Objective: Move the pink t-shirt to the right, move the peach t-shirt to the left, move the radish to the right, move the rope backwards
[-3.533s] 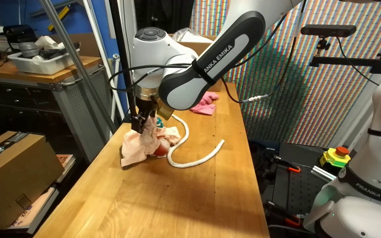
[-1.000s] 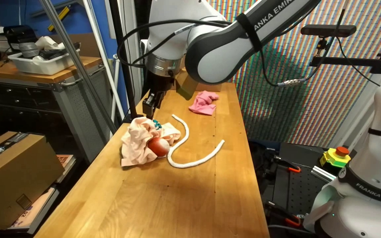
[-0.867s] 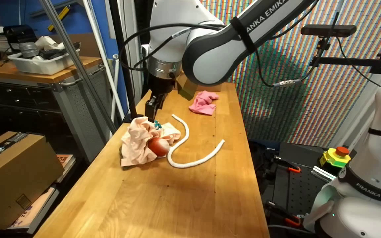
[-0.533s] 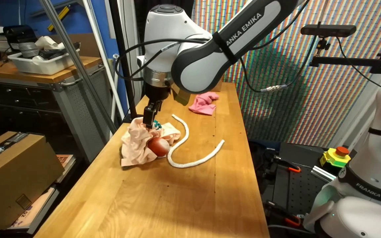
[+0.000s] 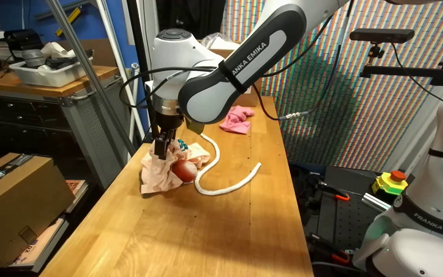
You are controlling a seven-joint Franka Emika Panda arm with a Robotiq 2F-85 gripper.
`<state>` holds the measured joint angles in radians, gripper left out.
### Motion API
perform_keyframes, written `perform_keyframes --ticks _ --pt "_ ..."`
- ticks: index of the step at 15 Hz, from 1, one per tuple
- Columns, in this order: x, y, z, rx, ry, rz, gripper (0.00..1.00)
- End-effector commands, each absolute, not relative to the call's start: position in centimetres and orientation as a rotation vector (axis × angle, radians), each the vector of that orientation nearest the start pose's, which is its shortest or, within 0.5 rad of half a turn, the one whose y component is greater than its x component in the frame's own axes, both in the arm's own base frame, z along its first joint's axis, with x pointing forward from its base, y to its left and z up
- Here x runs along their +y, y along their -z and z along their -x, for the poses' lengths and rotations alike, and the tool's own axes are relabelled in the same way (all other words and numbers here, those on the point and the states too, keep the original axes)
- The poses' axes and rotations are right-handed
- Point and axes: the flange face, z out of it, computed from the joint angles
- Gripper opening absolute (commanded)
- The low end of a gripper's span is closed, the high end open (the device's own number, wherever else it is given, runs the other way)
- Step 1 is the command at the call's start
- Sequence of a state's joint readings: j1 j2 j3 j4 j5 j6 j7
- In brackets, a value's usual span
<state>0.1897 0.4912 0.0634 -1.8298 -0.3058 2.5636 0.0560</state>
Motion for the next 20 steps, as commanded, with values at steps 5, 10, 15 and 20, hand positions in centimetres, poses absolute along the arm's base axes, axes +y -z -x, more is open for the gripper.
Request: perform_keyframes --ticks 5,10,15,20 --pt "16.6 -25.3 -67.8 -0.681 0.365 3.198 1.00" --pt "15.6 -22.8 -68.4 -0.654 0.294 3.248 1.00" --pt "15.7 -23.2 -68.5 -0.629 0.257 3.257 0.51" --pt "16.5 -26.0 -67.6 -0.636 0.207 3.224 0.14"
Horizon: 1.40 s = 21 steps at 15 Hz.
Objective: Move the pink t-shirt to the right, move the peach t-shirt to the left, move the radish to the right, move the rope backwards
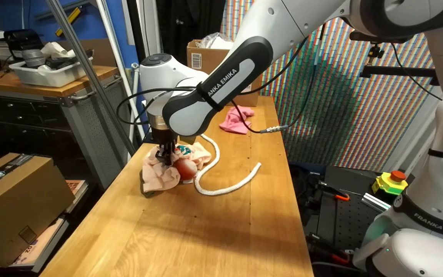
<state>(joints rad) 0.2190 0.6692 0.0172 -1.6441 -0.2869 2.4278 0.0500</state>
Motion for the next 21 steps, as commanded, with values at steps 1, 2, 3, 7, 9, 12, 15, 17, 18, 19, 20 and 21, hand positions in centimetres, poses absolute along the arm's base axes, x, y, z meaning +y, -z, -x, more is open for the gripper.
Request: perform_keyframes --ticks 1,2,3,7,9,12,15,17,18,19,20,21 --pt "16.7 -27.4 -67.0 -0.652 0.223 3.220 0.10" --pt "16.9 -28.7 -66.4 -0.673 0.247 3.212 0.07" --pt "17.1 -29.9 -65.9 -0.689 0.271 3.206 0.04" --pt "17.7 -36.5 -61.9 -0.744 0.462 3.198 0.08" --pt "17.7 -39.7 -59.6 -0.759 0.550 3.190 0.08" --pt "17.5 -43.3 -55.7 -0.802 0.609 3.137 0.08" --pt "17.6 -46.0 -51.9 -0.857 0.582 3.015 0.08" --pt "18.2 -47.5 -50.0 -0.899 0.555 2.898 0.08" --pt "18.1 -48.4 -49.3 -0.919 0.537 2.827 0.08" --pt "17.7 -49.1 -48.5 -0.932 0.515 2.761 0.08" --pt "17.2 -49.6 -48.0 -0.941 0.487 2.694 0.08" --pt "16.8 -49.9 -47.5 -0.945 0.463 2.632 0.08"
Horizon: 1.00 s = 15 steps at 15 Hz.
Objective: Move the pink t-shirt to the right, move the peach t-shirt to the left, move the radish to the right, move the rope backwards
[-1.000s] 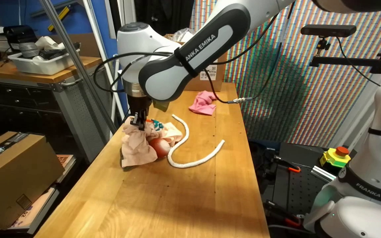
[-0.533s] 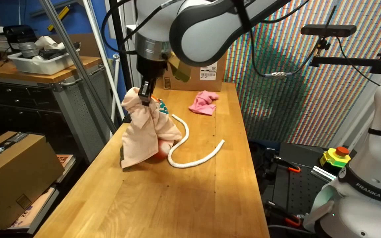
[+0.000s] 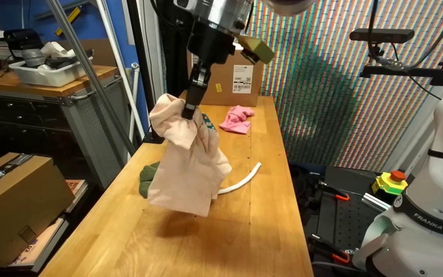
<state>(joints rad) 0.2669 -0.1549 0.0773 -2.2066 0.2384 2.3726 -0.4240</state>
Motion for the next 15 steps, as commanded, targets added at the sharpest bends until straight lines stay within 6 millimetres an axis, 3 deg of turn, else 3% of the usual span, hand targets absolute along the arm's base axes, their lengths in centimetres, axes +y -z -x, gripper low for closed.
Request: perform_keyframes --ticks 1,6,9,15 --pt "16.3 -49.9 -47.3 -0.945 0.431 2.579 0.08" --pt "13.9 -46.6 -47.4 -0.892 0.183 2.376 0.08" --pt "13.1 -42.2 -47.9 -0.840 -0.003 2.285 0.08" --pt "13.4 -32.6 -48.8 -0.739 -0.304 2.098 0.08"
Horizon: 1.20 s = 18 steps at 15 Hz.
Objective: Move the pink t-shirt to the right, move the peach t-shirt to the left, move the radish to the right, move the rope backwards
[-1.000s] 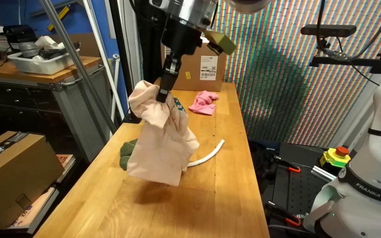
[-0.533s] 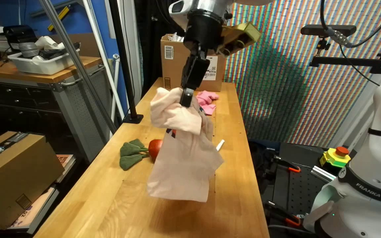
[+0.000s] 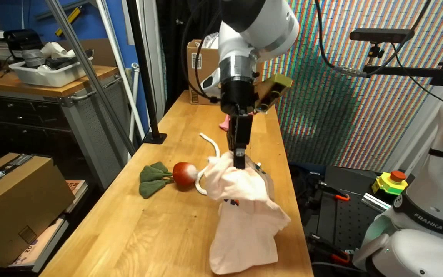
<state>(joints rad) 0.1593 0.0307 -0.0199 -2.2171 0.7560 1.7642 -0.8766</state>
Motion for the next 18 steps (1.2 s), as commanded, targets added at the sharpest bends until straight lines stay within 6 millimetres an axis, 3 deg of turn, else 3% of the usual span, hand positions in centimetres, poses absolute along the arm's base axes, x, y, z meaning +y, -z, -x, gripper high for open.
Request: perform_keyframes --ticks 1,5,10,11,12,14,18 --pt "13.5 -31.5 -48.7 -0.723 -0.334 2.069 0.08" --pt "15.0 -27.8 -49.3 -0.656 -0.419 1.957 0.08" --pt "16.5 -25.8 -50.3 -0.635 -0.463 1.911 0.09" --pt "16.7 -25.5 -50.5 -0.637 -0.476 1.905 0.16" --pt "16.8 -25.4 -50.6 -0.642 -0.478 1.903 0.34" --pt "17.1 -25.3 -50.8 -0.654 -0.489 1.904 0.45" --pt "17.0 -25.4 -51.3 -0.654 -0.492 1.920 0.77"
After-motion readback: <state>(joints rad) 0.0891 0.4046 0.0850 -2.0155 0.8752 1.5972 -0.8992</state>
